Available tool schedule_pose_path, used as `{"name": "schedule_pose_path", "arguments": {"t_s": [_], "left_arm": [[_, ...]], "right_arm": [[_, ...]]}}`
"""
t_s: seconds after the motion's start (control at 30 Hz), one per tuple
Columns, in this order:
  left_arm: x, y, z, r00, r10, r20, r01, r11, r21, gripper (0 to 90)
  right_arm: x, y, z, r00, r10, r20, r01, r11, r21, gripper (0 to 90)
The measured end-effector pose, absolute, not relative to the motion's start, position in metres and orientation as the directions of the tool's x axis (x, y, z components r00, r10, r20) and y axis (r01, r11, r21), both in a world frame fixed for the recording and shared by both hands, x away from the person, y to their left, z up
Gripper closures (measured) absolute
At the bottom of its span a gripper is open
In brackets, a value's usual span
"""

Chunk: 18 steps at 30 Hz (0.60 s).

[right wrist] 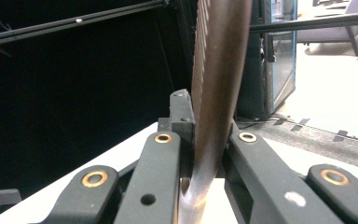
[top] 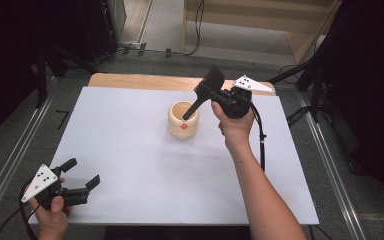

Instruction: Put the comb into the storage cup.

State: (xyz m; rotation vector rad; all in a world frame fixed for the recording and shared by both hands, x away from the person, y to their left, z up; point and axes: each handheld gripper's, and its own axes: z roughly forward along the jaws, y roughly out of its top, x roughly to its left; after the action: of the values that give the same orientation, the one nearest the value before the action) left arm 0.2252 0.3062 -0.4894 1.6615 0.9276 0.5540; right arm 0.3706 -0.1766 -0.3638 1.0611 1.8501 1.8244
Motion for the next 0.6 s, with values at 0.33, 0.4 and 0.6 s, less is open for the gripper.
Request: {"name": "schedule_pose_path", "arguments": {"t_s": [0.33, 0.4, 0.6], "left_arm": [[0.225, 0.306, -0.489, 0.586, 0.804, -0.1, 0.292, -0.095, 0.952, 0.0], [0.225, 0.305, -0.489, 0.588, 0.803, -0.099, 0.291, -0.096, 0.952, 0.0], [0.225, 0.305, -0.489, 0.589, 0.803, -0.095, 0.293, -0.102, 0.951, 0.0]], "right_arm": [[0.379, -0.176, -0.368, -0.654, 0.707, 0.271, 0.278, -0.108, 0.954, 84.0], [0.381, -0.176, -0.369, -0.649, 0.711, 0.269, 0.278, -0.108, 0.955, 84.0], [0.385, -0.174, -0.373, -0.642, 0.72, 0.265, 0.284, -0.098, 0.954, 84.0]]}}
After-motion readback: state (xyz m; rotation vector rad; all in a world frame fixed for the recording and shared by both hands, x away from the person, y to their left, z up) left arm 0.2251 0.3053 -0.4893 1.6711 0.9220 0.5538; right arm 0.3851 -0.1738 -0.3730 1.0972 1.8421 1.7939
